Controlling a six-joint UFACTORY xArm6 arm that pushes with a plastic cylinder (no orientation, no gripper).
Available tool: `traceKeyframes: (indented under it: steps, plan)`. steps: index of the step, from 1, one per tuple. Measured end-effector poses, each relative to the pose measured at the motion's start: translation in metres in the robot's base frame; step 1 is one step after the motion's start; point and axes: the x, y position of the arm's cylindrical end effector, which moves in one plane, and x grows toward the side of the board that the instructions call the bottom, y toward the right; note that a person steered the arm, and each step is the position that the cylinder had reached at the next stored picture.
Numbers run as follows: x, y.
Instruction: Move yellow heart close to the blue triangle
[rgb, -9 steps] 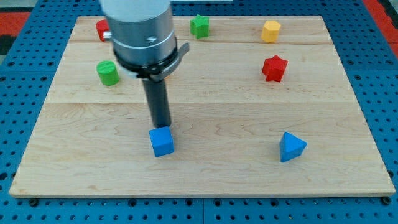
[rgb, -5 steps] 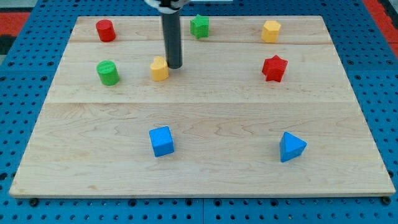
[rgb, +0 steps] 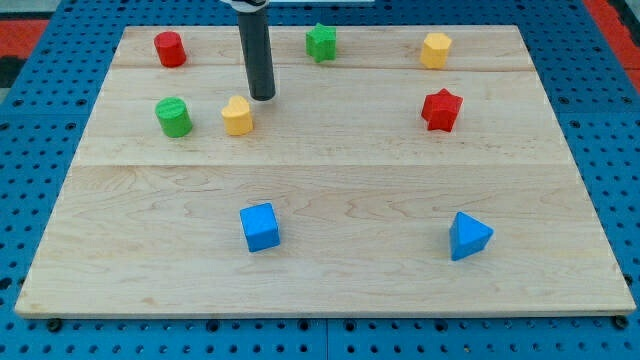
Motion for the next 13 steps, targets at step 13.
traceKeyframes:
  steps: [13]
  plan:
    - [0.043, 0.02]
